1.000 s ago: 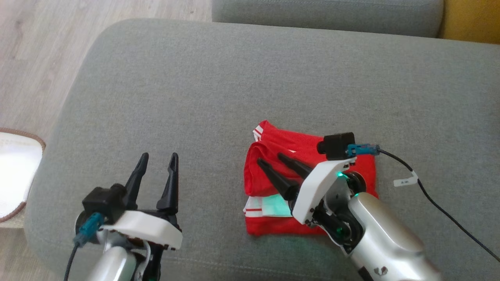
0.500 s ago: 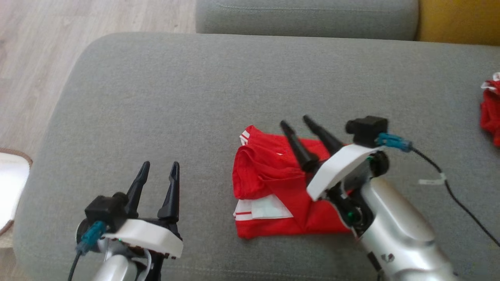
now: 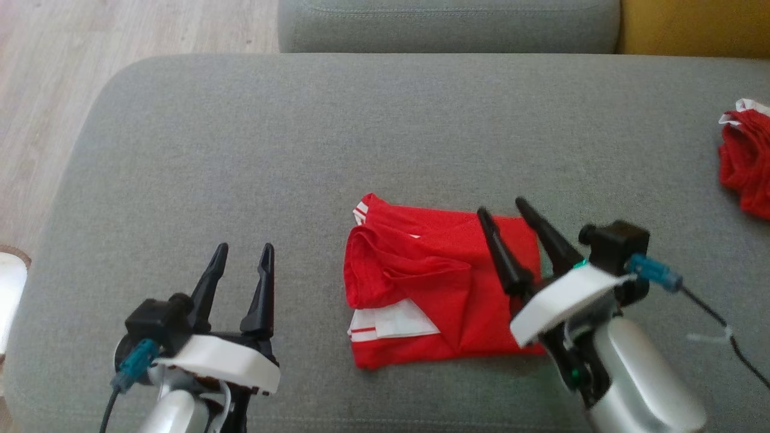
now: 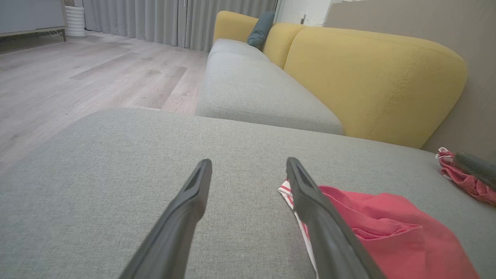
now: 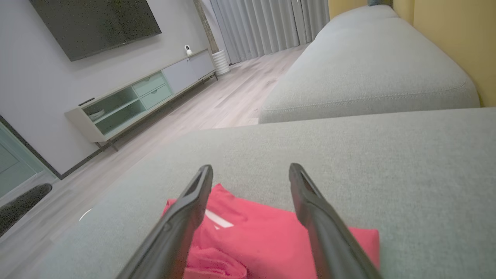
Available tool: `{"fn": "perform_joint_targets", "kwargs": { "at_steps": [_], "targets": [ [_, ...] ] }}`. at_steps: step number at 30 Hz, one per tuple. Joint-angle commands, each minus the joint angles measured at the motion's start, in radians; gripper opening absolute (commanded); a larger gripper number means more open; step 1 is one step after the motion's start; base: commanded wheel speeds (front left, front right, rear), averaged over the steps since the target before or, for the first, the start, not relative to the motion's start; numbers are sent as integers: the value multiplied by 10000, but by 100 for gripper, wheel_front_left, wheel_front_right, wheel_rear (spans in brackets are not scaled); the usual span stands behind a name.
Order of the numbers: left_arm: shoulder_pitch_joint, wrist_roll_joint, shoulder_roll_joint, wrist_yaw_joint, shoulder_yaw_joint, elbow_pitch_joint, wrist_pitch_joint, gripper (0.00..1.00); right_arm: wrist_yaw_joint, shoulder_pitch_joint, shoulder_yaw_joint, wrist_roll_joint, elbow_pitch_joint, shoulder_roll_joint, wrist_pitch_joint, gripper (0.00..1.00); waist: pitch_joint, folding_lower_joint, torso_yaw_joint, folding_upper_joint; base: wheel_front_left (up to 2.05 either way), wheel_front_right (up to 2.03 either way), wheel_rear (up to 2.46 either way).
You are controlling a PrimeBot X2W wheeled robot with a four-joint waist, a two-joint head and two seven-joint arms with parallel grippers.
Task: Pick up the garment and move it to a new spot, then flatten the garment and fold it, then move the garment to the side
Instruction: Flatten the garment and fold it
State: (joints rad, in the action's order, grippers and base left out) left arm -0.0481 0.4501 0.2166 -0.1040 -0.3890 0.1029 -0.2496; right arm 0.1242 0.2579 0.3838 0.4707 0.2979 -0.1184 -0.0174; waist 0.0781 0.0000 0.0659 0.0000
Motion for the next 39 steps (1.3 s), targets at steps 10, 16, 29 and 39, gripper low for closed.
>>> {"fn": "perform_joint_targets", "kwargs": {
  "at_steps": [10,16,29,39],
  "targets": [
    [-416,-58,193,21,469,-540,-122,100,65,-1207,507,-865,-651,-524,356,0,214,0,-29,0,0,0,0],
    [-471,-73,184,41,462,-561,-122,100,65,-1159,446,-783,-148,-349,402,0,368,0,21,0,0,0,0],
    [-695,-124,111,82,459,-513,-122,100,65,801,2515,282,2256,404,-352,0,657,0,521,0,0,0,0],
    [-702,-155,63,50,580,-554,-122,100,65,1463,5356,1406,2807,384,-658,0,777,0,600,0,0,0,0]
  ]
}}
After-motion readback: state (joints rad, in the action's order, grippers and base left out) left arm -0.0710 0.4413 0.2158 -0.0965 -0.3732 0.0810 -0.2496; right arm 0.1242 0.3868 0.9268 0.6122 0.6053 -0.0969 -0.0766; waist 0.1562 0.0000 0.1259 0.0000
